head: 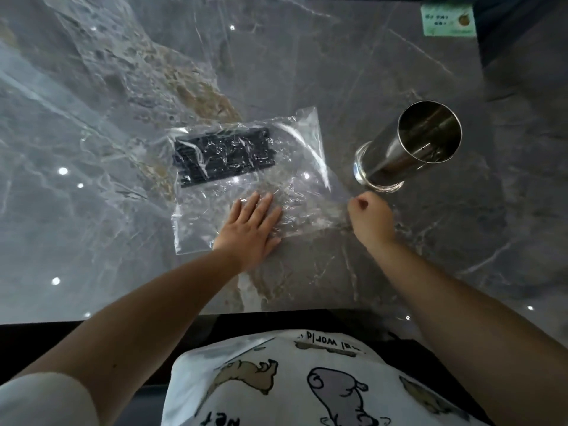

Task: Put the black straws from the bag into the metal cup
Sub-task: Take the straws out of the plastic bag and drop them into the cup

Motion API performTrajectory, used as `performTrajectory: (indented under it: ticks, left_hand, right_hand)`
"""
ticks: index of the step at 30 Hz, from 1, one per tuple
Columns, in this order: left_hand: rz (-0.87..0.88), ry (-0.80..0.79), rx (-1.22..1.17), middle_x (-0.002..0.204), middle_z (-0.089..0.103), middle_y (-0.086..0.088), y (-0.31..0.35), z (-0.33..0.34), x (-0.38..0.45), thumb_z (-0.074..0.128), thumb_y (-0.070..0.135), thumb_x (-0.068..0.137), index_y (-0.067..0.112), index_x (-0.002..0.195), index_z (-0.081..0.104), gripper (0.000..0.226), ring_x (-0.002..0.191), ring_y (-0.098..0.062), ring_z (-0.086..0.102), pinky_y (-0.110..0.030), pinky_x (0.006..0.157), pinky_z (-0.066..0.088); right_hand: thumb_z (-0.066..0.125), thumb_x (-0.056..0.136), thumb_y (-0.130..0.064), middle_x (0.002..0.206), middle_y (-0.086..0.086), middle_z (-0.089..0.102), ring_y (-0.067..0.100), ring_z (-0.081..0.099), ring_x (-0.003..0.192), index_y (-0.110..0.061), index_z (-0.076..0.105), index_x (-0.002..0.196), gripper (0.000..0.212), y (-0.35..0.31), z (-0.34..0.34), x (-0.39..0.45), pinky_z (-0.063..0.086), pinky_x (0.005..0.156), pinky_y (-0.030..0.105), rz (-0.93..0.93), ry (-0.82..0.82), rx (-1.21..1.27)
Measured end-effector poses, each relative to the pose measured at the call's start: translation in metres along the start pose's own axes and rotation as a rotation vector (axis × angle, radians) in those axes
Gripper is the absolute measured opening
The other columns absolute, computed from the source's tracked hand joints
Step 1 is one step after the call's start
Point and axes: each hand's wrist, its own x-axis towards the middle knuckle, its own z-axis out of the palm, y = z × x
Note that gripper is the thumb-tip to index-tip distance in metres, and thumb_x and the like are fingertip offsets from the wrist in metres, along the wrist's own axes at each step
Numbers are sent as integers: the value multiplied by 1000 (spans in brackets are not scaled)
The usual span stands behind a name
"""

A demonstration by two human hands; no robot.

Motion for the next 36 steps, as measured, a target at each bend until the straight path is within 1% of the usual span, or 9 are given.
performTrajectory:
  ticks: [5,7,10,13,16,21,25,28,36]
  left_hand:
    - [31,-19,-2,162,-9,-7,-9,1,-17,3,61,94,26,150,-14,68,147,-30,-15,-51,119,-6]
    - [39,-2,-19,163,-5,-8,-10,-3,-19,6,61,95,26,152,-7,69,148,-31,-12,-51,119,-5]
    - [64,81,-69,160,-4,-7,-10,-13,-16,5,61,96,27,150,-10,65,147,-31,-11,-50,118,-7]
    - [58,146,-66,159,-2,-7,-12,-27,1,5,58,97,19,151,2,67,147,-30,-10,-49,118,-6]
    - [10,136,-57,162,4,-8,-18,-38,26,6,52,96,15,153,10,68,148,-28,-7,-50,119,-3]
    - [-30,71,-27,163,5,-7,-28,-30,43,9,46,96,17,153,11,63,149,-28,-5,-49,118,-7]
    - [-39,96,-36,163,5,-6,-26,-18,39,5,48,98,17,153,10,64,149,-27,-6,-49,119,-5]
    - [-22,101,-31,163,5,-5,-29,-15,38,2,50,98,18,153,10,64,149,-26,-6,-49,119,-3]
    - [33,106,-32,163,5,-7,-33,-26,28,11,49,100,19,153,6,61,149,-28,-6,-50,119,-4]
  right_hand:
    - [51,86,-32,93,12,70,35,62,95,-20,59,84,15,9,2,-7,39,87,40,111,-111,-159]
    - [53,86,-37,103,9,67,32,61,100,-24,58,94,17,4,-1,-8,40,85,38,90,-122,-136]
    - [58,85,-43,118,8,59,28,58,105,-18,53,118,42,-10,-10,-7,42,82,34,-142,5,-159]
    - [59,85,-45,114,11,59,29,58,101,-14,54,119,46,-38,-10,3,49,80,38,-412,79,-238]
    - [56,89,-45,107,11,62,29,59,95,-11,55,111,41,-69,5,25,48,72,36,-490,46,-366]
    - [46,95,-37,92,12,68,32,64,81,-13,59,99,27,-81,36,49,40,62,32,-426,-65,-577]
    - [40,93,-26,101,22,67,38,62,89,-6,64,97,31,-63,31,66,40,68,35,-38,34,-221]
    - [45,93,-30,99,20,70,35,64,77,-4,68,98,35,-50,26,67,37,61,24,166,46,-105]
    - [45,93,-32,117,18,64,37,61,104,-7,52,121,38,-54,16,48,41,76,35,89,-19,-170]
